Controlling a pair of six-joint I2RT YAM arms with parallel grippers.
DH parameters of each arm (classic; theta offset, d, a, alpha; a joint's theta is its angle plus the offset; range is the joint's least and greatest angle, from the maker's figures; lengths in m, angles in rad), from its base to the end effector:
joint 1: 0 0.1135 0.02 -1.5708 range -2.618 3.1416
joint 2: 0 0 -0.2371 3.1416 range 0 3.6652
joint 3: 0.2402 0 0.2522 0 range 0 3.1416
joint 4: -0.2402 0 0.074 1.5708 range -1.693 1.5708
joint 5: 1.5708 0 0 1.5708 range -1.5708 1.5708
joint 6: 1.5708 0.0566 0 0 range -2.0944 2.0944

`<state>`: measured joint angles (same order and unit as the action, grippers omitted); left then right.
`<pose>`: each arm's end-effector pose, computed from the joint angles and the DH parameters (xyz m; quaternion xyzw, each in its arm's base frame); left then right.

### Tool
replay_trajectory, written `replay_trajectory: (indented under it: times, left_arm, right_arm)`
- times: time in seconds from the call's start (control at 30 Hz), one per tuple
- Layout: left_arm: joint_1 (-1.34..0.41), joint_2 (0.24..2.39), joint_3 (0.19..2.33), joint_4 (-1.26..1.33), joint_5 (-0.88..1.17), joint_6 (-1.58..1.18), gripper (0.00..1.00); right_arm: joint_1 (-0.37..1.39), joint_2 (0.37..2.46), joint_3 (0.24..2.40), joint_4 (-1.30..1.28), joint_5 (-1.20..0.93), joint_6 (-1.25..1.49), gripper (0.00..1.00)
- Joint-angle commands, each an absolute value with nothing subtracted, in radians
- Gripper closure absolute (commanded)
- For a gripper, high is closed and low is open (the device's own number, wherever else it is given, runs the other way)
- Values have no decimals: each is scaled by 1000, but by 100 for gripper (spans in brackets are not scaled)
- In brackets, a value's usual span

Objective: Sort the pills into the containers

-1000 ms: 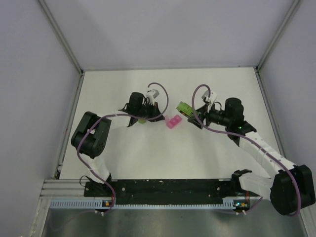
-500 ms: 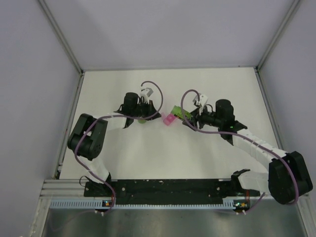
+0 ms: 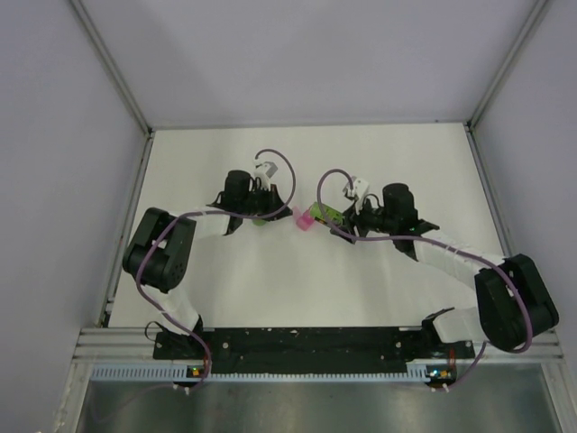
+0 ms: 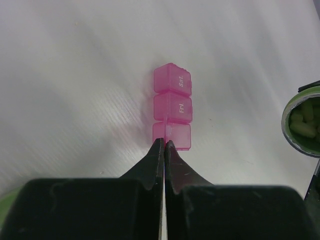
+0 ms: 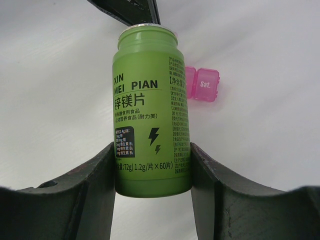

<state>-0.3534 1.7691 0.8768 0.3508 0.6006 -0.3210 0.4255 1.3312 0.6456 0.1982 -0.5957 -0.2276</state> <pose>0.3366 -0.1583 0.1307 0.1591 0.8290 -0.3986 0.3585 0.2584 0.1520 0.1786 -0.4061 0.7273 0.2989 0.4656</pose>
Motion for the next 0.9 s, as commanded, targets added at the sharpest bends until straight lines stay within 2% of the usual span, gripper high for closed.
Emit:
replay_trajectory:
  times: [0.0, 0.53, 0.87]
  left_arm:
    - [-348, 1738, 879, 393, 606, -342, 100]
    - [-350, 1787, 882, 379, 611, -357, 100]
    - [-350, 1799, 890, 368, 609, -357, 92]
  right_arm:
    - [439, 1344, 653, 290, -612, -244, 100]
    - [445, 1399, 655, 290, -600, -255, 100]
    - [449, 1416, 660, 291, -592, -259, 100]
